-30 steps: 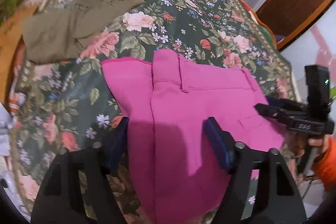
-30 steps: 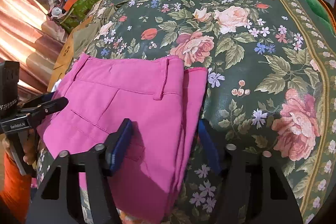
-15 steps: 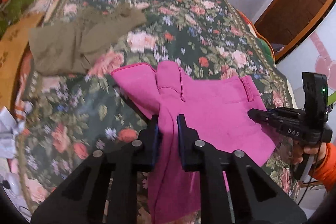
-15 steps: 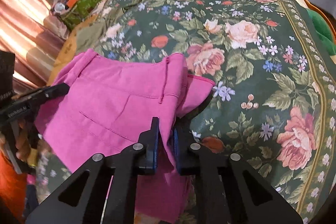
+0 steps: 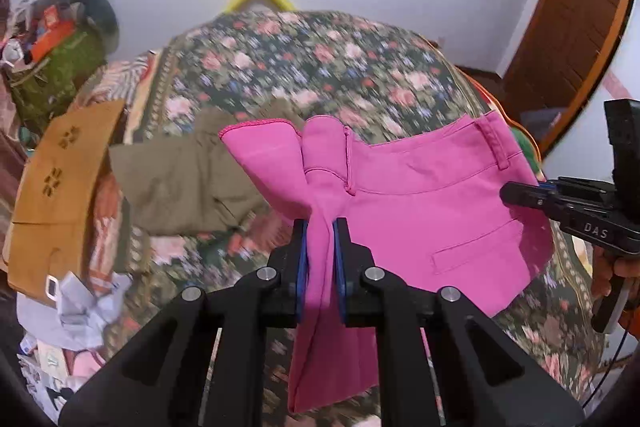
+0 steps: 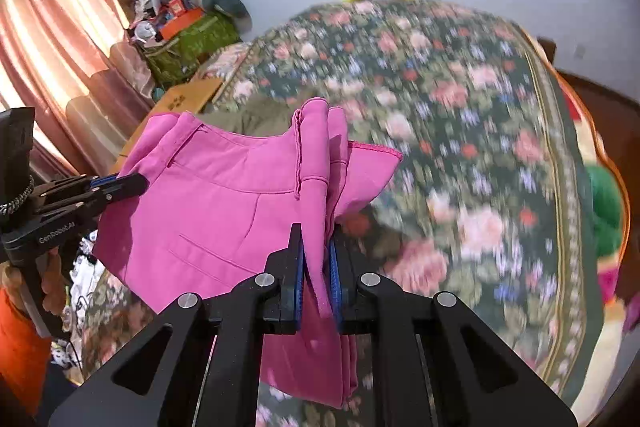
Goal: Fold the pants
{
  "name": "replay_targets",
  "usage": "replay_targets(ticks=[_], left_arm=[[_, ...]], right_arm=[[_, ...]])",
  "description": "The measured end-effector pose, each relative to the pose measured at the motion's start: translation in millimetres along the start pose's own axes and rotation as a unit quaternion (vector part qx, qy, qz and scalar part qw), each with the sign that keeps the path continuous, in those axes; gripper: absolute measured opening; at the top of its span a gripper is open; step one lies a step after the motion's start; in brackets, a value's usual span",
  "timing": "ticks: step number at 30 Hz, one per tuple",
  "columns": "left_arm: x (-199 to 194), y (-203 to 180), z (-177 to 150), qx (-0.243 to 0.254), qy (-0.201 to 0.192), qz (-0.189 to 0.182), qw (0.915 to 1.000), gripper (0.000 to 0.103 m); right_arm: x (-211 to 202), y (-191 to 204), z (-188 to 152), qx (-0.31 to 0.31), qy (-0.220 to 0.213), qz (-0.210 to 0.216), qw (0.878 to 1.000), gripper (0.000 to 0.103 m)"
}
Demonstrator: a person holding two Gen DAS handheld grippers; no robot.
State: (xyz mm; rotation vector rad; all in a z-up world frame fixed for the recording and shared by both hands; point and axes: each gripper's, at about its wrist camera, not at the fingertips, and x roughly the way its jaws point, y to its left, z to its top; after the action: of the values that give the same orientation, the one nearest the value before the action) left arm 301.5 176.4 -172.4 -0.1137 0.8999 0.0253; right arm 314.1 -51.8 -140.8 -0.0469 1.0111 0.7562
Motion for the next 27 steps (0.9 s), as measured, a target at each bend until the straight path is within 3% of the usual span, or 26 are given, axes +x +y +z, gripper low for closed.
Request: replay_targets(ticks=[12, 20, 27], left_arm=[[7, 73, 50, -0.015, -0.052, 0.061, 0.9967, 0.012], [61, 133, 59, -0.045, -0.026, 0.098, 0.9939, 0.012], [123, 174, 61, -0.062, 0.002, 0.115, 0.9914, 0.011]], right_arm=[[46, 47, 70, -0.047, -0.035, 0.004, 0.998, 0.01], [111, 74, 98, -0.07, -0.023, -0.004, 0.997, 0.01], [172, 80, 99, -0.074, 0.002, -0.017, 0.997, 0.01]])
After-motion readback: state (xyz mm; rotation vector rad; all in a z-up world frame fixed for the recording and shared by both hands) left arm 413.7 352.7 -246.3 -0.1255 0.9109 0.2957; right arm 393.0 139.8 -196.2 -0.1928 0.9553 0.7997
